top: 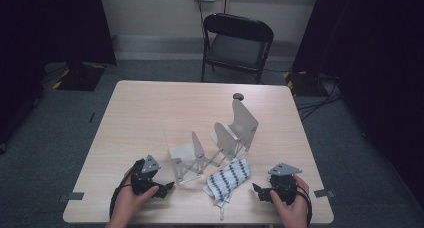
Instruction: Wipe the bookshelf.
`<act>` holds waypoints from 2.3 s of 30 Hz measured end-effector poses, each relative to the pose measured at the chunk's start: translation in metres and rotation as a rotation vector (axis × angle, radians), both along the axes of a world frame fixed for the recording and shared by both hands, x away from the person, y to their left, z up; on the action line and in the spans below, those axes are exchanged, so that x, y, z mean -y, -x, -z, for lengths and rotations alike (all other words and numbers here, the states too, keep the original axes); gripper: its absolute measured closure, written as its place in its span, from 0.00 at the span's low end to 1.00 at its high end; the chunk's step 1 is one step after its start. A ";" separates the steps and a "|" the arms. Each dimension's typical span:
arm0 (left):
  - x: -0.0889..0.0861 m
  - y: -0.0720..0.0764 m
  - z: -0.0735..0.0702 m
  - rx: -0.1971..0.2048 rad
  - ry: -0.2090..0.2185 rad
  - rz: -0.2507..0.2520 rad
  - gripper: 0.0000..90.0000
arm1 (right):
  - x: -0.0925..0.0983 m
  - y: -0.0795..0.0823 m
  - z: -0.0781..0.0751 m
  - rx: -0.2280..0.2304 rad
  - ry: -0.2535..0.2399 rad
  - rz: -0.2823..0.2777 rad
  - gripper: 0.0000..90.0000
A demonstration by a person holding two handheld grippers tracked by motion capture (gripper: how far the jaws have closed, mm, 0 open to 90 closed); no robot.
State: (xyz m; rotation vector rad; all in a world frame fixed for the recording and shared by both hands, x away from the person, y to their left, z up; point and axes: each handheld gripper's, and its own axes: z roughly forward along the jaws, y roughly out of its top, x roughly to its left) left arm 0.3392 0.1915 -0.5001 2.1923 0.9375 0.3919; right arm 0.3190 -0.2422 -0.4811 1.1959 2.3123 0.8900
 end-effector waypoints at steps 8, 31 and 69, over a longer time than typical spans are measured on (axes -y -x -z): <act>0.000 0.005 -0.004 -0.008 0.003 0.023 0.17 | 0.007 -0.007 0.013 -0.020 -0.033 0.015 0.14; 0.008 0.035 -0.012 -0.034 0.049 0.103 0.18 | 0.002 -0.007 0.017 0.009 -0.064 0.068 0.13; 0.022 0.039 -0.005 -0.041 0.057 0.139 0.18 | -0.062 -0.014 -0.007 0.008 -0.111 -0.050 0.36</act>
